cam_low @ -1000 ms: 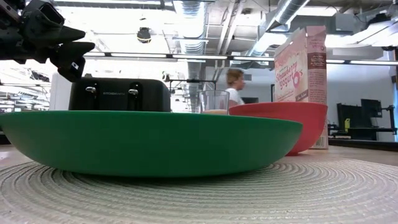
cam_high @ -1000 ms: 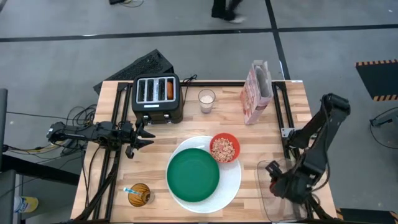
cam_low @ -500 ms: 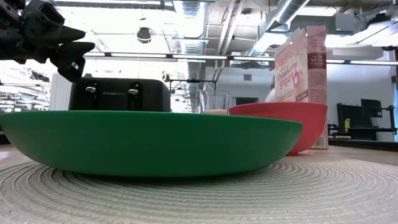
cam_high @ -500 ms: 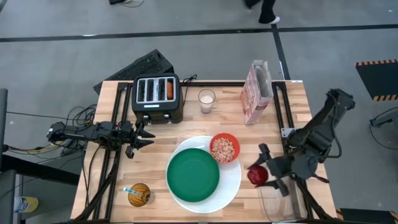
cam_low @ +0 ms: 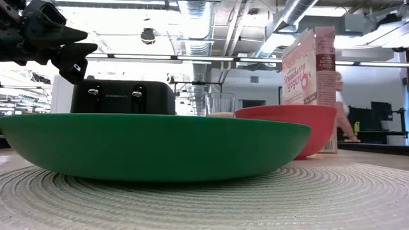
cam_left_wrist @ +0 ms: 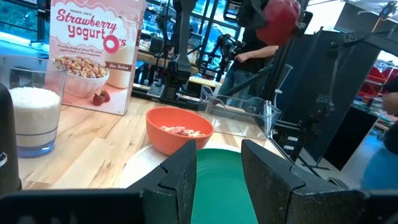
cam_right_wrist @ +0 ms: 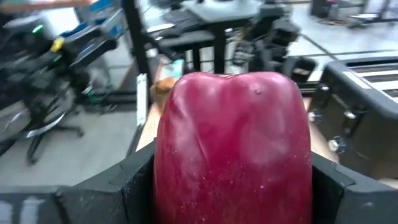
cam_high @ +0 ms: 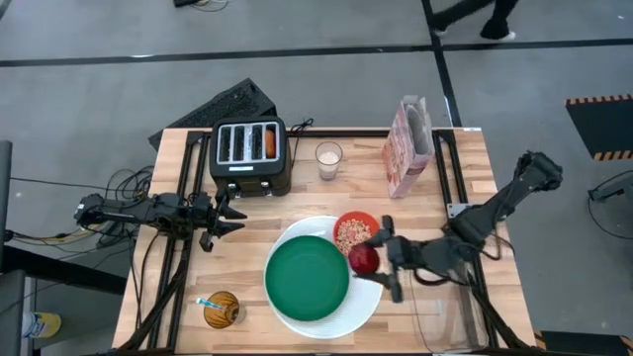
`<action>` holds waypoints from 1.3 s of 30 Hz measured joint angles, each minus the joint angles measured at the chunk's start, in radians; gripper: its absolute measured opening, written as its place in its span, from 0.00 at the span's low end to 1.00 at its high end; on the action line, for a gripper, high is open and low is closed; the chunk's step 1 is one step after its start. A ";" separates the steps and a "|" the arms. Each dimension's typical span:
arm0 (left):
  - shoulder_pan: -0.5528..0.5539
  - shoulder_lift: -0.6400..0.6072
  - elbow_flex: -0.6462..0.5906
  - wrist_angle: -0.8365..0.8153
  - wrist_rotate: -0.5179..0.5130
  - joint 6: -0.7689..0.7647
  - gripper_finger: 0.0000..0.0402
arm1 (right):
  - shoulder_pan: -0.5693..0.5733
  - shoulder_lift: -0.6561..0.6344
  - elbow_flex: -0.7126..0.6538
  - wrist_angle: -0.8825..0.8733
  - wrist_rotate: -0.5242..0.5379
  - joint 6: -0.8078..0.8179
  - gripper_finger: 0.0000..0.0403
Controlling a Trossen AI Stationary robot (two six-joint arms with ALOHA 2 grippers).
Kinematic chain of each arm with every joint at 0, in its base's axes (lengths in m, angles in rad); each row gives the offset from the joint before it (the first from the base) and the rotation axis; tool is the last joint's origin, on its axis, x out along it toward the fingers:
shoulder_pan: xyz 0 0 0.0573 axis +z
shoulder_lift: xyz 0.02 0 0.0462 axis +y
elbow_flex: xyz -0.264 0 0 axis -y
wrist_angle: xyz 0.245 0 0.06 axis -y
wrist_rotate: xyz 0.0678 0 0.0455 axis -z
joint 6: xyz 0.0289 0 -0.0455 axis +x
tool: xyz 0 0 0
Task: Arrange a breakfast setting
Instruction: Put the red apple into the green plate
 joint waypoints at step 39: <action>0.000 0.000 0.000 0.000 0.000 0.000 0.28 | -0.157 0.507 -0.001 0.161 0.045 0.596 0.74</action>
